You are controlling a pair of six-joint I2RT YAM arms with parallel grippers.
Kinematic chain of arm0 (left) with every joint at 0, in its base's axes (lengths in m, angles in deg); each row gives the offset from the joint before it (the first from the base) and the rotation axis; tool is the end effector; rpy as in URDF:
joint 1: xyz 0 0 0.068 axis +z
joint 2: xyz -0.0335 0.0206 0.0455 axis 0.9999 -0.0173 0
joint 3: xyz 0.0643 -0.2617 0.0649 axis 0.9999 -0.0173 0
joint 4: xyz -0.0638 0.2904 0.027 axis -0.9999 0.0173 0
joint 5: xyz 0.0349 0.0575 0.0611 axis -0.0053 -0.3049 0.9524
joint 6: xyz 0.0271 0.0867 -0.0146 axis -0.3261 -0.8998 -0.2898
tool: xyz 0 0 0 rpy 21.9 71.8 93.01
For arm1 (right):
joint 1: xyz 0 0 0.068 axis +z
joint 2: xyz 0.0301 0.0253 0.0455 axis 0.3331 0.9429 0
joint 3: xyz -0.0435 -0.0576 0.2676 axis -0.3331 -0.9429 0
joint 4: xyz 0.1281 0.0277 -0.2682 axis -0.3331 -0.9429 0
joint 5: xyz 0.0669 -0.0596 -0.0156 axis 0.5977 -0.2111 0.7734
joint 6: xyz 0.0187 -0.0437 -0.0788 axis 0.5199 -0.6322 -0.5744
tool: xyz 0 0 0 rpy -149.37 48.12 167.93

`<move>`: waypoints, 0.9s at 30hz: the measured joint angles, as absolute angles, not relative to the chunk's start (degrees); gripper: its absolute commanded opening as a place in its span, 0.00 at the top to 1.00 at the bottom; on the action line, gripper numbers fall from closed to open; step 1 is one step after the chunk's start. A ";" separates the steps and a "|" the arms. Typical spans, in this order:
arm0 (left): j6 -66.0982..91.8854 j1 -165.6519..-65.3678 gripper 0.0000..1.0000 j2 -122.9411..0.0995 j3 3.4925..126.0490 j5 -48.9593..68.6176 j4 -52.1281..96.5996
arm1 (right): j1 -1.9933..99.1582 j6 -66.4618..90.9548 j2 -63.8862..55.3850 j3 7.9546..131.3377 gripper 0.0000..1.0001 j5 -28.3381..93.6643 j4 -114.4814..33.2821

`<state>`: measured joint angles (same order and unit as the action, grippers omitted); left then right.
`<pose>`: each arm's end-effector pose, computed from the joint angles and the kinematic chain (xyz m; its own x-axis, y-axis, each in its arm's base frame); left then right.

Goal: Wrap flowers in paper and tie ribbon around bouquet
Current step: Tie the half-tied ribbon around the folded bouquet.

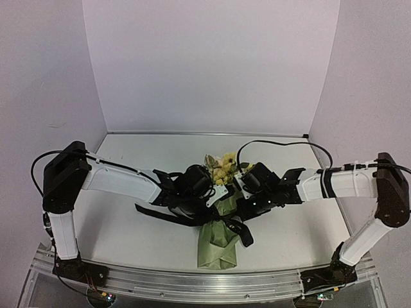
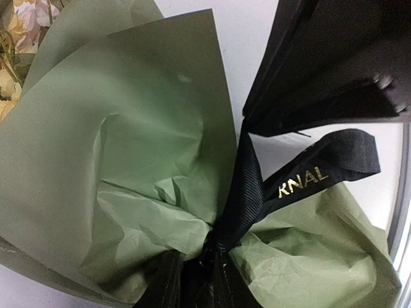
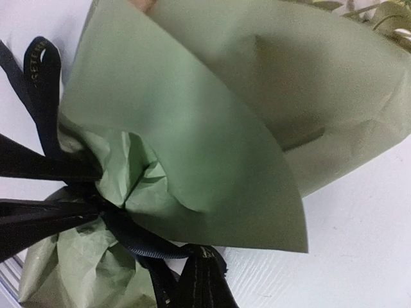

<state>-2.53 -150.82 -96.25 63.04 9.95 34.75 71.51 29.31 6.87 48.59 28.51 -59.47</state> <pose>0.2114 -0.4192 0.1099 -0.3008 0.7017 -0.6458 0.9376 0.3414 -0.0657 0.2280 0.3004 0.1244 -0.7989 -0.3675 -0.4762 -0.5294 0.8054 0.2667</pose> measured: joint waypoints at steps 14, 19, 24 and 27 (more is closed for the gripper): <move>-4.30 -153.20 0.87 -98.61 64.62 17.94 32.90 | 70.67 31.75 -0.64 44.10 1.00 24.28 -58.85; -4.63 -153.19 0.88 -98.61 64.49 18.10 32.76 | 69.22 31.44 -3.05 42.72 1.00 23.15 -59.28; -4.71 -153.19 0.88 -98.61 64.48 18.10 32.74 | 68.08 31.04 -4.23 41.47 1.00 22.34 -59.86; -4.71 -153.19 0.88 -98.61 64.48 18.08 32.74 | 67.45 30.85 -4.57 40.90 1.00 21.62 -60.24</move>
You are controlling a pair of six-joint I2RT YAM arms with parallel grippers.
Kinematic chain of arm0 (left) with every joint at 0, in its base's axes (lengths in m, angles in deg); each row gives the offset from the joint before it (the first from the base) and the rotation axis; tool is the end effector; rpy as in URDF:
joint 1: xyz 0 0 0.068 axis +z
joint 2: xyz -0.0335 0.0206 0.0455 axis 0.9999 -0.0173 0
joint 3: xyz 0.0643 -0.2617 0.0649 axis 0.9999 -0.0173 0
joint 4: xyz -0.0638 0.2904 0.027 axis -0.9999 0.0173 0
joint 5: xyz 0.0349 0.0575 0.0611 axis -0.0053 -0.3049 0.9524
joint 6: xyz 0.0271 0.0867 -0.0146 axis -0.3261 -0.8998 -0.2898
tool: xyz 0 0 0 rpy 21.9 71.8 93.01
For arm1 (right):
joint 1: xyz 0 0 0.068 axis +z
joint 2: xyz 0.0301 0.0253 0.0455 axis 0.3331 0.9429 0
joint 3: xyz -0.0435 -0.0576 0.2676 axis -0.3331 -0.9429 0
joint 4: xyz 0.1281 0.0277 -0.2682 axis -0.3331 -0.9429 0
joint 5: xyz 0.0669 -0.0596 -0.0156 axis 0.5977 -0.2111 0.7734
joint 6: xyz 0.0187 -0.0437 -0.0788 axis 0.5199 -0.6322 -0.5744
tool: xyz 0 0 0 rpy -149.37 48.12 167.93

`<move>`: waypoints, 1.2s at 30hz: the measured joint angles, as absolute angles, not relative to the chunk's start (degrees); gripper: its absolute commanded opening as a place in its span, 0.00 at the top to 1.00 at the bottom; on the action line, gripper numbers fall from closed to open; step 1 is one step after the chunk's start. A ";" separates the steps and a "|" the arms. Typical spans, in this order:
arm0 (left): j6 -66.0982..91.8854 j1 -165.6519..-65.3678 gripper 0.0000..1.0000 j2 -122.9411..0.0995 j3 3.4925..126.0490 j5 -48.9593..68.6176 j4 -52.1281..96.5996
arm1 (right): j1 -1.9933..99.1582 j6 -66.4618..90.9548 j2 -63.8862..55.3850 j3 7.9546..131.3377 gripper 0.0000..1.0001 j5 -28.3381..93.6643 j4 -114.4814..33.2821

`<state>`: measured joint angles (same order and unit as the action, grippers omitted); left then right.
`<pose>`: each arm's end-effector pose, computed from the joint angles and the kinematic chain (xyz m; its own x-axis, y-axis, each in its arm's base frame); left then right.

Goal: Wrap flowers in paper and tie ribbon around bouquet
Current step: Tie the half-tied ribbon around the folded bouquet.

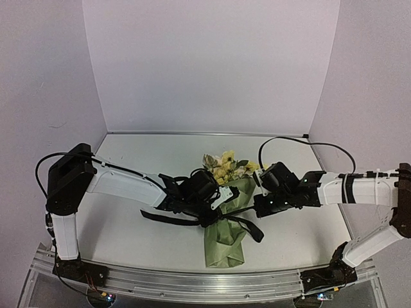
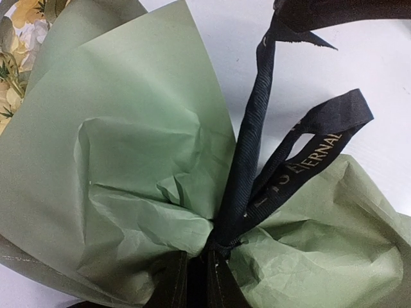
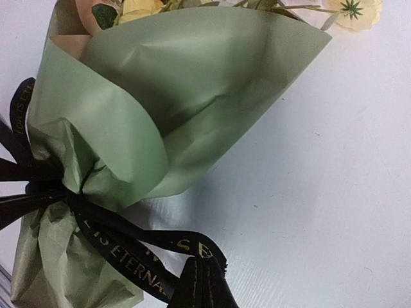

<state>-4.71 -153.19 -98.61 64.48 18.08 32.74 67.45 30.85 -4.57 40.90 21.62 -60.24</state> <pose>0.2092 -0.4323 0.1031 -0.2330 0.7225 -0.6509 0.9298 0.3616 0.0685 0.2299 0.2478 0.1431 -0.7980 -0.2459 -0.5501 -0.4163 0.8851 0.2082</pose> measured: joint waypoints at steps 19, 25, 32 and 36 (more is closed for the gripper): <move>-4.75 -153.19 0.87 -98.61 64.04 18.15 32.24 | 59.20 29.70 -7.33 38.85 1.00 19.76 -62.22; -4.71 -153.19 0.87 -98.61 64.04 18.15 32.24 | 58.46 30.29 -7.44 39.77 0.67 22.60 -65.17; -4.69 -153.18 0.87 -98.61 64.04 18.08 32.26 | 64.93 30.34 -12.96 36.98 0.58 22.72 -66.37; -4.68 -153.15 0.87 -98.61 64.04 17.62 32.28 | 71.07 30.50 -14.84 32.93 0.57 21.12 -65.02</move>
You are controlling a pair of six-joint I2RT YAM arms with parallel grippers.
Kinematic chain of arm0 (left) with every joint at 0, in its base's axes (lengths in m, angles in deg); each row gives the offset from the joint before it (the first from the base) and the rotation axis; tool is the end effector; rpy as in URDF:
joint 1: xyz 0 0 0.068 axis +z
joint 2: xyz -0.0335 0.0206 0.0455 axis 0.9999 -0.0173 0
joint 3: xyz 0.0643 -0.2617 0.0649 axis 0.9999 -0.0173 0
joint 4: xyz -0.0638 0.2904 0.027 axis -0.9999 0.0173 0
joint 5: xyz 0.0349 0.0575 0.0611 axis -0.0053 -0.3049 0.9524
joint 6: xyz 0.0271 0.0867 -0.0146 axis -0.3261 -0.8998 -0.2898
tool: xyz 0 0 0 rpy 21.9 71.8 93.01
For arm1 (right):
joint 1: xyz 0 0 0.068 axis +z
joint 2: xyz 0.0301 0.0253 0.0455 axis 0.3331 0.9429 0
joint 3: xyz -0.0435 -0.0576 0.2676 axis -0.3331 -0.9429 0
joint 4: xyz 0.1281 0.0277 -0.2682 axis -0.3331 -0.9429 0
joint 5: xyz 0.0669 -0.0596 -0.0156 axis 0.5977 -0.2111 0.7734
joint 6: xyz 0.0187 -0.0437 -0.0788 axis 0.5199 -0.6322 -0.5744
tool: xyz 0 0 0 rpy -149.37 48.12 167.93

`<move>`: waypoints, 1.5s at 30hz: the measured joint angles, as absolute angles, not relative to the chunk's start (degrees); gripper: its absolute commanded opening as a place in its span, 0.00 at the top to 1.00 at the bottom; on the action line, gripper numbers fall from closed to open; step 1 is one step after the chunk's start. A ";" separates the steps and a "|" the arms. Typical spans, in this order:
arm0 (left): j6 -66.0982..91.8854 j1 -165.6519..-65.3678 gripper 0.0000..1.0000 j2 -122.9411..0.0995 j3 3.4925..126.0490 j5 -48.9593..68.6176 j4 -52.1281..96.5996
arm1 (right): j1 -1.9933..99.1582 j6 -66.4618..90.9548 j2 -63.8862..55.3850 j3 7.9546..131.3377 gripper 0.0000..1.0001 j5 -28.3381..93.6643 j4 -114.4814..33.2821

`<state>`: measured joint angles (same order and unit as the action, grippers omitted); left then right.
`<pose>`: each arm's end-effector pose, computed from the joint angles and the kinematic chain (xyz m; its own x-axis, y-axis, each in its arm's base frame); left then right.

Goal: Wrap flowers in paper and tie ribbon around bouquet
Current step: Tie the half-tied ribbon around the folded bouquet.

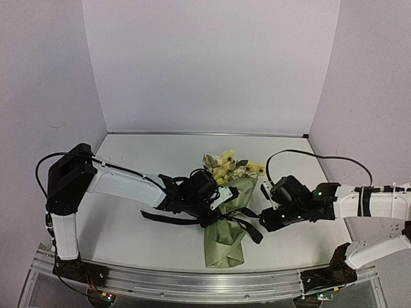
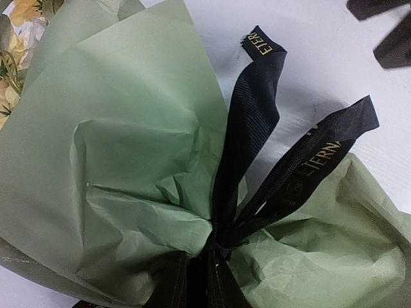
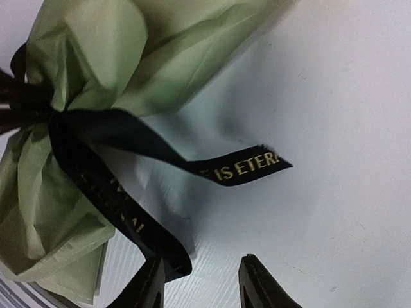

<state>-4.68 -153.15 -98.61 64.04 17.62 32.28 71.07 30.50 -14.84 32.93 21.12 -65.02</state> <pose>0.2084 -0.4315 0.1012 -0.2337 0.7215 -0.6518 0.9317 0.3579 0.0621 0.1846 0.2238 0.1383 -0.7910 -0.3178 -0.5228 -0.4677 0.8650 0.1819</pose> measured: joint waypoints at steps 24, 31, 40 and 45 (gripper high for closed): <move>-4.64 -153.06 0.87 -98.61 64.04 16.77 32.28 | 82.38 35.44 -5.70 27.24 1.00 6.97 -56.20; -4.64 -153.06 0.87 -98.59 63.38 16.77 31.69 | 77.98 31.24 -5.70 31.98 1.00 7.20 -61.00; -4.66 -153.06 0.87 -98.59 63.34 16.68 31.59 | 71.18 25.98 -5.67 36.37 1.00 12.31 -63.92; -4.65 -153.06 0.87 -98.59 63.34 16.58 31.48 | 70.00 20.73 -5.61 37.58 1.00 13.79 -66.31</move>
<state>-4.65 -153.06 -98.59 63.34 16.58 31.48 70.00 20.73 -5.61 37.58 13.79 -66.31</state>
